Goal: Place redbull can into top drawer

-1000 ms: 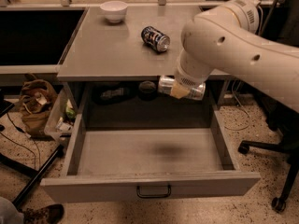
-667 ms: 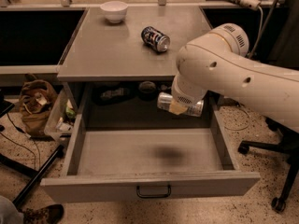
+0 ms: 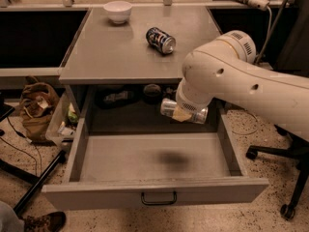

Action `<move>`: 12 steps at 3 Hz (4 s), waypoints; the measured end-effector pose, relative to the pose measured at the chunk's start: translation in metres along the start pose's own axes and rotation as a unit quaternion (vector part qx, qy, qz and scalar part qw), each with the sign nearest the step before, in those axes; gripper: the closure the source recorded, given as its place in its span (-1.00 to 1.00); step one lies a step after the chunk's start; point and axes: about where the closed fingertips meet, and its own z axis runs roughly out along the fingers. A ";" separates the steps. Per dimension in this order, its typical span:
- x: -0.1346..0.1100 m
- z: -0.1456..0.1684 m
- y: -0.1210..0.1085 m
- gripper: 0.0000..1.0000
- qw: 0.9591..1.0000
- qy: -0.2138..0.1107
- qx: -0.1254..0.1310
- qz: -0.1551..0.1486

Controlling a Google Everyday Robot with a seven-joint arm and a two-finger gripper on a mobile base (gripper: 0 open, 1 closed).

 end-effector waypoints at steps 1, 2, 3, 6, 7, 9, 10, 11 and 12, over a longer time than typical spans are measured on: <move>-0.004 0.027 0.032 1.00 1.000 -0.022 -0.009 0.015; -0.017 0.058 0.067 1.00 0.998 -0.058 -0.024 0.024; -0.034 0.080 0.094 1.00 0.995 -0.089 -0.041 0.020; -0.026 0.126 0.104 1.00 0.993 -0.094 -0.058 0.051; -0.023 0.156 0.110 1.00 0.988 -0.105 -0.077 0.078; -0.024 0.155 0.109 0.18 0.988 -0.105 -0.078 0.079; -0.024 0.155 0.109 -0.31 0.988 -0.105 -0.078 0.079; -0.024 0.155 0.109 -0.74 0.988 -0.105 -0.078 0.079; -0.024 0.155 0.109 -1.00 0.988 -0.105 -0.078 0.079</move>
Offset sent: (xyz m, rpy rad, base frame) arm -0.0352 0.0837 -0.1200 0.2340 0.0134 0.0421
